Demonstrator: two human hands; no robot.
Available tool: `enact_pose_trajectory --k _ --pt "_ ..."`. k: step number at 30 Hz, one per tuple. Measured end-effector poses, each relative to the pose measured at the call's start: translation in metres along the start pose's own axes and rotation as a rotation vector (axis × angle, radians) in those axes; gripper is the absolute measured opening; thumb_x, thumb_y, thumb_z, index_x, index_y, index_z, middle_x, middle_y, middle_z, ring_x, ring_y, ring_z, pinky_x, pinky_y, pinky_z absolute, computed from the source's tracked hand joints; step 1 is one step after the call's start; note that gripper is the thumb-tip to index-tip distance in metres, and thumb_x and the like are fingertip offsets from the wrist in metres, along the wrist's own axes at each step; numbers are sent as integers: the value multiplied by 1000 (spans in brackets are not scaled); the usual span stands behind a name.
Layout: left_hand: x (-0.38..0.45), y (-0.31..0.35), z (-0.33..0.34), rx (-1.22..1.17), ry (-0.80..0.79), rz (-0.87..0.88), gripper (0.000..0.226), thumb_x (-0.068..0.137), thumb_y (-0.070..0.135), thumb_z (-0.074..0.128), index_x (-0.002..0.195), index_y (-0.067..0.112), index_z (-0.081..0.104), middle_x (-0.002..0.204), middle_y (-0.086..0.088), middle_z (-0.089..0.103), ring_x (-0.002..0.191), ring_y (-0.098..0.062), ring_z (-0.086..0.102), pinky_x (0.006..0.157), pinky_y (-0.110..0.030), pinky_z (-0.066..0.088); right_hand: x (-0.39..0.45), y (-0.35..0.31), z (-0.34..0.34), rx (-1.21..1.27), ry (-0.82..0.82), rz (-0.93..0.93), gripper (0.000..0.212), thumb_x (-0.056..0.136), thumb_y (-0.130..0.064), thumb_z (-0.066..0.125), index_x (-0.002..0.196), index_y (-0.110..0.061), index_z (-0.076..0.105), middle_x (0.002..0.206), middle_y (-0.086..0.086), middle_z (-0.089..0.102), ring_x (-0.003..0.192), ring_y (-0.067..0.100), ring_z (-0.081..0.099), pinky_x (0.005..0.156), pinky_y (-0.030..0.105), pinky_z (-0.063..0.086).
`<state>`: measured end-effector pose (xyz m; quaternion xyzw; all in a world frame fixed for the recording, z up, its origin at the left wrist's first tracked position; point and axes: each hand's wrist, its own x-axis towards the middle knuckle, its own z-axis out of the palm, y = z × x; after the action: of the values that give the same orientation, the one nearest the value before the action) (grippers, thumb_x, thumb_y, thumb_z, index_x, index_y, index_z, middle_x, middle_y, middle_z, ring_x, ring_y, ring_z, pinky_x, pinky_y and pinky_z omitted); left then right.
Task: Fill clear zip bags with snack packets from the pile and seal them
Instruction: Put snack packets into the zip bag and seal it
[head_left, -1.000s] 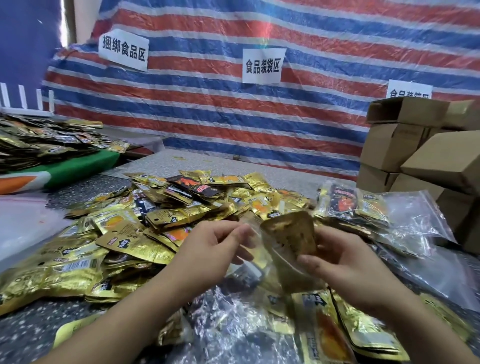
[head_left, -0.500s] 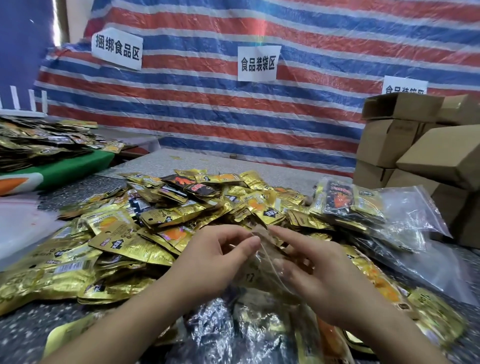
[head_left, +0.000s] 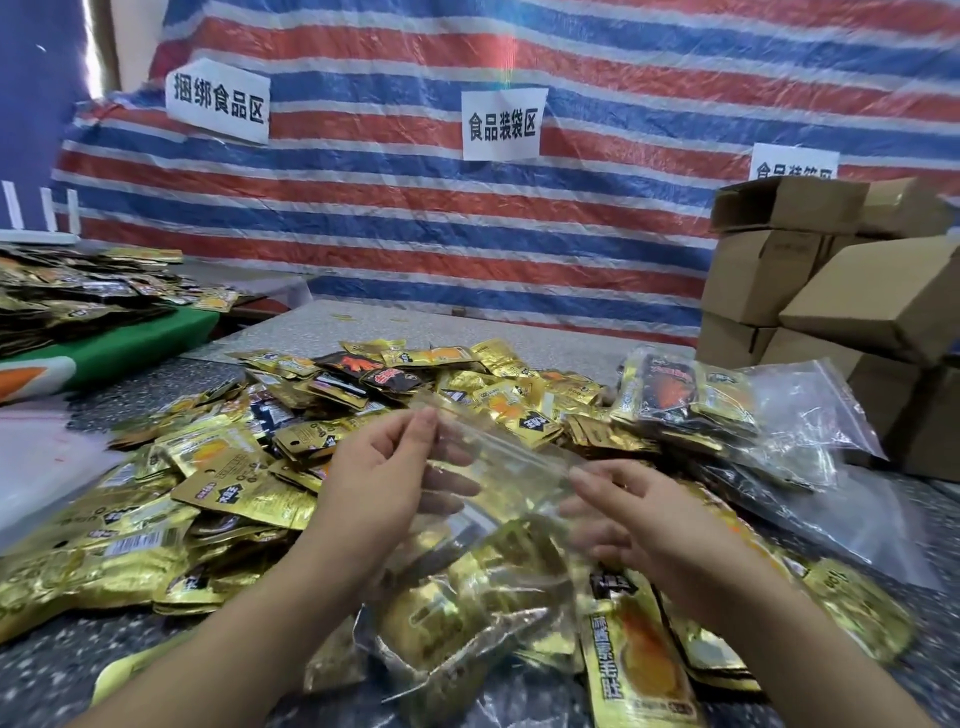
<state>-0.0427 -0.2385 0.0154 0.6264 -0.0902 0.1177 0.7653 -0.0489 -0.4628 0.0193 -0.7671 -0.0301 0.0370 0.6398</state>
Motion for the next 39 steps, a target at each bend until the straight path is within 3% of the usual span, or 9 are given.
enact_pose_trajectory --k 3,8,18,23,27,30,32,35,39 --pt "2 0 -2 -28 5 29 36 101 28 45 81 19 73 76 -9 74 61 -25 72 55 -37 59 -1 4 0 219 -133 67 72 64 -37 89 118 1 61 107 22 72 83 27 72 66 27 58" --pt "3 -1 1 -74 14 56 42 102 32 44 71 27 71 71 -5 71 58 -25 71 48 -27 54 -6 8 12 124 -174 5 35 73 -20 80 100 0 70 101 19 75 92 27 73 74 28 59" --pt "2 0 0 -25 -19 28 32 102 31 45 95 8 66 78 -11 74 60 -24 71 54 -30 57 -11 -10 8 284 21 -140 6 81 -9 65 82 -4 65 65 10 65 53 18 64 53 27 55" --pt "0 2 -1 36 -72 24 37 95 37 48 93 5 67 75 -8 74 59 -22 70 53 -28 56 -6 0 6 117 22 -101 12 94 -6 59 83 -4 62 64 7 66 49 14 63 67 37 52" --pt "-1 3 -1 83 -111 0 41 85 44 53 88 7 69 76 -6 74 60 -22 70 55 -28 56 -4 4 3 102 14 -130 9 81 -19 71 79 -10 70 69 9 69 62 23 69 55 28 55" --pt "-1 3 -1 126 -102 18 31 91 32 55 81 9 72 80 -5 75 60 -19 70 54 -27 56 0 4 2 137 57 -144 35 77 -41 69 83 -6 71 74 11 70 67 22 70 59 28 56" --pt "0 2 -2 169 -113 30 28 94 24 56 76 12 73 79 -5 75 61 -18 70 55 -26 56 6 5 -2 235 156 -100 54 90 -53 50 91 -1 67 77 14 72 69 23 71 62 32 55" --pt "-1 3 -3 243 -148 44 23 93 23 60 78 15 75 78 -1 76 64 -15 69 57 -23 57 11 5 -12 310 293 -78 49 106 -37 36 102 3 64 85 19 74 73 26 71 74 39 56" --pt "-3 5 -2 250 -201 43 14 91 17 64 83 11 74 76 -2 76 62 -13 68 56 -20 53 17 4 -24 58 395 -144 21 101 -15 53 98 -2 70 95 17 75 85 26 71 71 29 56"
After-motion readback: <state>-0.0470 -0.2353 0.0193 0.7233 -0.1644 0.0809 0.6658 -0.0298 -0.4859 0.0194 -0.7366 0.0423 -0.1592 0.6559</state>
